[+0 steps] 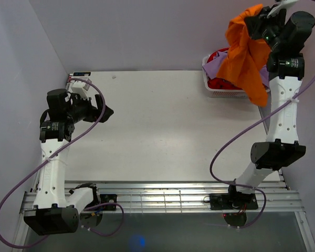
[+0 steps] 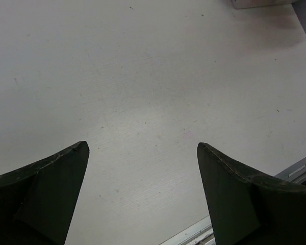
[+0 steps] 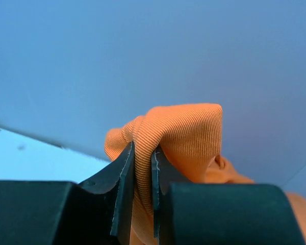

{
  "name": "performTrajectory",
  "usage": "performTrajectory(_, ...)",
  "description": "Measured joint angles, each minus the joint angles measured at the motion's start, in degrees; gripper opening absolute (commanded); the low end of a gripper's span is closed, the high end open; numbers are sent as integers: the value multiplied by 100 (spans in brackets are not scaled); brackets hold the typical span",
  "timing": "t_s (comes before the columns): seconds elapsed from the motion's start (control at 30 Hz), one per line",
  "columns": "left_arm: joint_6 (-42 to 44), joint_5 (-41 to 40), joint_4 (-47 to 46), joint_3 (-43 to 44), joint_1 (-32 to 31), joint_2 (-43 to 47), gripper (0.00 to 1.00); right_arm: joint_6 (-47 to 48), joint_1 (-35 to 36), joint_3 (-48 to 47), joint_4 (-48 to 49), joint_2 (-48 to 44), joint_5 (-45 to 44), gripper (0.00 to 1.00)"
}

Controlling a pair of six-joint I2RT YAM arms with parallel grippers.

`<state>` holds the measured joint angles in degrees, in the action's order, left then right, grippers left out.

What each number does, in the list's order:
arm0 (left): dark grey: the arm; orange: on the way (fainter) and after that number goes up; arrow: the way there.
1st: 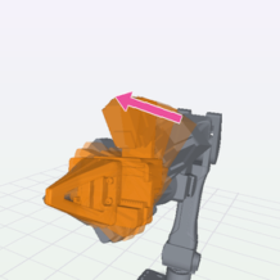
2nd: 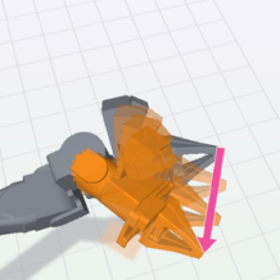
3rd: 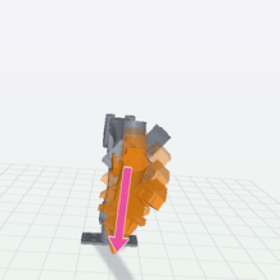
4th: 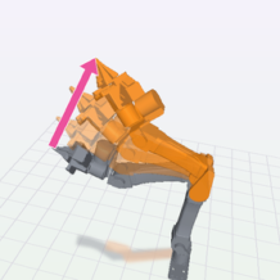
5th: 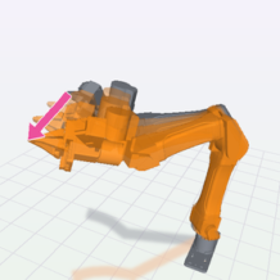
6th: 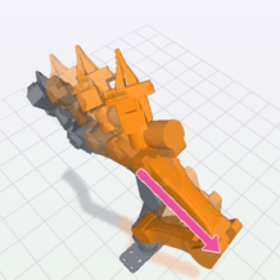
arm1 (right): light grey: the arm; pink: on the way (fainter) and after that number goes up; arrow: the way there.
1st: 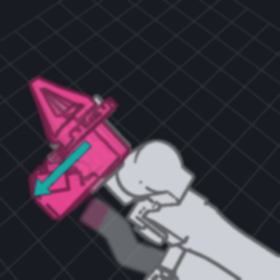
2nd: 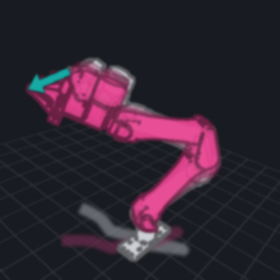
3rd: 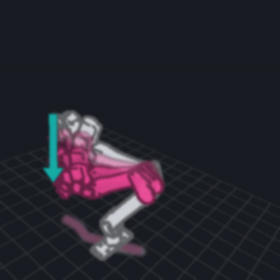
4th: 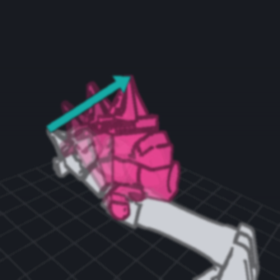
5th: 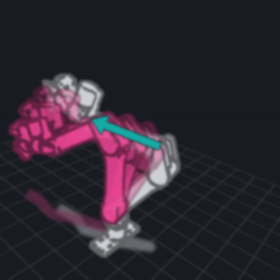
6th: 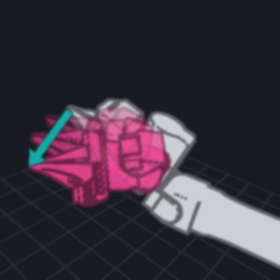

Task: Fold and stack the trousers
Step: Move the trousers to the center of the board

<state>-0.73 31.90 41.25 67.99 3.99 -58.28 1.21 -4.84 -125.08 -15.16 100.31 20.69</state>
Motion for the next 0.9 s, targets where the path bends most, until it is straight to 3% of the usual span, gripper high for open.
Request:
performTrajectory(0.17, -304, -46, -66, 155, 0, -114, 98, -715, 337, -2, 892, -723, 286, 8)
performTrajectory(0.43, -555, -343, -146, 258, 0, -116, 98, -1021, 1823, 81, 1574, -1029, 468, 8)
performTrajectory(0.53, -551, -455, -146, 258, 0, -94, 98, -1086, 2277, 817, 1722, -1349, 476, 8)
performTrajectory(0.7, -439, -442, -120, 256, 0, -37, 98, -1316, 2688, 3126, 1788, -2057, 428, 8)
performTrajectory(0.77, -317, -393, -101, 234, 0, -52, 98, -1353, 2723, 4011, 1657, -2022, 409, 17)
performTrajectory(0.8, -227, -363, -81, 205, 0, -72, 98, -1329, 2726, 4406, 1552, -1906, 382, 27)
performTrajectory(0.83, -90, -330, -24, 175, 0, -127, 98, -1279, 2721, 4725, 1425, -1718, 343, 57)
performTrajectory(0.9, 179, -249, 118, 142, 0, -291, 98, -1106, 2691, 5259, 1217, -1268, 175, 80)
